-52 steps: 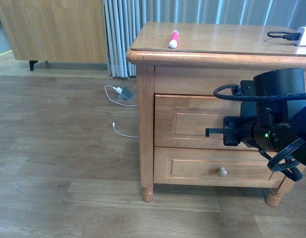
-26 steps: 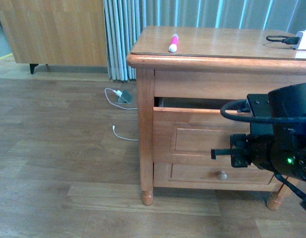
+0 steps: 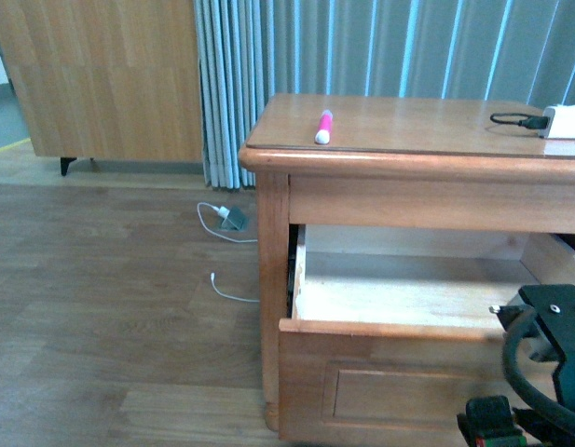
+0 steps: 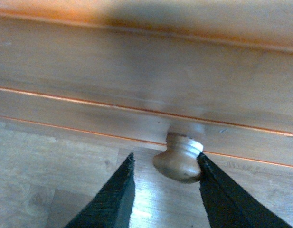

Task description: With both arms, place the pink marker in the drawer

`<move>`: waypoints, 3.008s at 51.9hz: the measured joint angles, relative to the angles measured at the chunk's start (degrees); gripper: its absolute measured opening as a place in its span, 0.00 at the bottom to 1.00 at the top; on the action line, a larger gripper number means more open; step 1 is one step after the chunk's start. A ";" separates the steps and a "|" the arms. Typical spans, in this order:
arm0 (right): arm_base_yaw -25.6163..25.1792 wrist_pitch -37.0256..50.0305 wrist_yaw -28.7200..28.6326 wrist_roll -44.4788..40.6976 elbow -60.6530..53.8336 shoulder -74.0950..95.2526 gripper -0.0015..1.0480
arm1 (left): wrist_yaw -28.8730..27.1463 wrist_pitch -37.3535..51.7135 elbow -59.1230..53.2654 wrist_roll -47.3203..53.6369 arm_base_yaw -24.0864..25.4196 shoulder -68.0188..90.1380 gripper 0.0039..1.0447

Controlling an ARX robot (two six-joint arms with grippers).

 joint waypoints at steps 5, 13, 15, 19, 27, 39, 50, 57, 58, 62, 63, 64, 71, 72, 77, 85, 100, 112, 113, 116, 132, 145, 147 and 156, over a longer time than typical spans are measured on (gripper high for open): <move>0.11 -3.63 -1.57 1.66 -2.64 -8.59 0.74 | 0.00 0.00 0.00 0.00 0.00 0.00 0.94; -1.33 -12.59 -3.08 4.28 -6.27 -28.41 0.92 | 0.00 0.00 0.00 0.00 -0.02 0.00 0.94; -2.05 -15.80 -3.58 4.46 -7.17 -34.67 0.91 | 0.00 0.00 0.00 0.00 0.00 0.00 0.94; -4.15 -22.36 -5.49 5.05 -8.31 -45.86 0.92 | 0.00 0.00 0.00 0.00 0.00 0.00 0.94; -10.86 -34.32 -9.86 5.97 -8.70 -63.45 0.92 | 0.00 0.00 0.00 0.00 0.00 0.00 0.94; -18.91 -39.98 -14.88 8.72 -9.94 -75.34 0.92 | 0.00 0.00 0.00 0.00 0.00 0.00 0.94; -17.68 -28.02 -4.37 1.97 -15.34 -78.29 0.79 | -0.02 0.00 0.00 0.00 0.00 0.00 0.94; -17.55 -22.80 -0.87 -4.74 -18.82 -81.46 0.55 | -0.02 0.00 0.00 0.00 0.00 0.00 0.94; -17.51 -22.80 -0.92 -5.35 -19.10 -81.68 0.54 | -0.02 0.00 0.00 0.00 -0.02 0.00 0.94; -17.46 -22.80 -1.05 -6.49 -19.67 -81.90 0.68 | -0.02 0.00 0.00 0.00 0.00 0.00 0.94; -17.46 -22.80 -1.03 -6.60 -19.69 -81.90 0.72 | -0.02 0.00 0.00 0.00 0.00 0.00 0.94; -17.46 -22.80 -1.03 -6.69 -19.69 -81.90 0.75 | -0.02 0.00 0.00 0.00 0.00 0.00 0.94; -17.46 -22.80 -1.01 -6.99 -19.69 -82.05 0.94 | -0.02 0.00 0.00 0.00 0.00 0.00 0.94; -17.46 -22.80 -1.01 -7.02 -19.69 -82.05 0.93 | -0.02 0.00 0.00 0.00 0.00 0.00 0.94; -17.46 -22.80 -1.01 -7.23 -19.69 -82.05 0.92 | -0.02 0.00 0.00 0.00 0.00 0.00 0.94; -17.46 -22.80 -1.01 -7.26 -19.69 -82.05 0.92 | -0.02 0.00 0.00 0.00 0.00 0.00 0.94; -17.46 -22.80 -1.01 -7.26 -19.69 -82.05 0.92 | -0.02 0.00 0.00 0.00 0.00 0.00 0.94; -17.46 -22.80 -1.03 -7.28 -19.69 -82.05 0.92 | -17.40 -0.76 2.47 -9.94 -7.93 9.97 0.94; -17.46 -22.80 -1.03 -7.28 -19.69 -82.05 0.92 | -17.51 -0.13 3.06 -10.10 -8.46 11.37 0.94; -17.46 -22.80 -1.01 -7.28 -19.69 -82.05 0.92 | -16.79 2.29 5.53 -10.10 -9.92 16.17 0.94; -17.46 -22.80 -1.03 -7.28 -19.69 -82.05 0.92 | -8.83 17.57 21.86 -4.66 -11.63 45.11 0.94; -17.46 -22.80 -1.01 -7.28 -19.69 -82.05 0.92 | -6.19 21.00 46.34 -1.49 -17.49 75.32 0.94; -17.46 -22.80 -1.01 -7.28 -19.69 -82.05 0.92 | -6.45 20.85 50.16 -0.98 -18.12 79.14 0.94; -17.46 -22.80 -1.03 -7.30 -19.69 -82.05 0.92 | -6.32 17.35 63.32 -0.17 -19.71 90.60 0.94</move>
